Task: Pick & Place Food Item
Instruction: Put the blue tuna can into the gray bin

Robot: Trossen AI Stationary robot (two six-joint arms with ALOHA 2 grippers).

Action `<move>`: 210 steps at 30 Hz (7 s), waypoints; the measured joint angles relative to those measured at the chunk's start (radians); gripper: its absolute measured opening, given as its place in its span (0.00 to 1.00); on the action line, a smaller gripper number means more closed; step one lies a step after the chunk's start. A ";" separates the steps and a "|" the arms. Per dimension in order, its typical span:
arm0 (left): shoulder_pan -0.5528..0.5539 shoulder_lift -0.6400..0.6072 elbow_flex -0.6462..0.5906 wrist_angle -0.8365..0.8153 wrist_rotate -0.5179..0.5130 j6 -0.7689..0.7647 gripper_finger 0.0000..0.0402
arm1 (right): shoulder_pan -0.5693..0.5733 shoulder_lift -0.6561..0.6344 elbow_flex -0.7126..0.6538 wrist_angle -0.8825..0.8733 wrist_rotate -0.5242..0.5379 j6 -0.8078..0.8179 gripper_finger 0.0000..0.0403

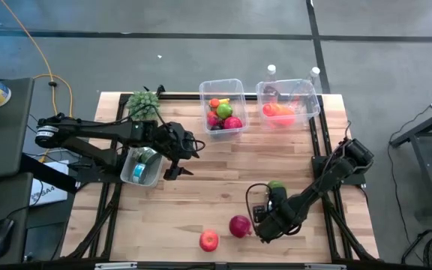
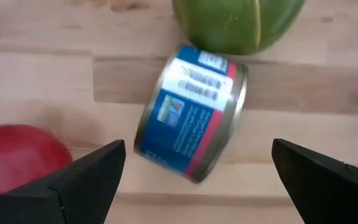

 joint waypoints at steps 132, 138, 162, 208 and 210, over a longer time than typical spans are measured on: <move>-0.354 0.129 -0.183 0.508 -0.272 -0.024 0.72 | -0.268 0.000 -0.096 1.332 0.349 -1.861 0.44; -0.380 0.125 -0.184 0.514 -0.285 -0.010 0.51 | -0.266 0.000 -0.096 1.324 0.348 -1.871 0.47; -0.485 0.121 -0.184 0.496 -0.407 -0.084 0.43 | -0.233 0.000 -0.096 1.328 0.382 -1.827 0.76; -0.616 -0.249 -0.019 -0.934 -0.704 -1.598 0.44 | -0.113 0.000 -0.096 1.335 0.166 -1.879 0.84; -0.595 -0.248 -0.027 -0.922 -0.685 -1.608 0.46 | -0.113 0.000 -0.096 1.335 0.150 -1.880 0.84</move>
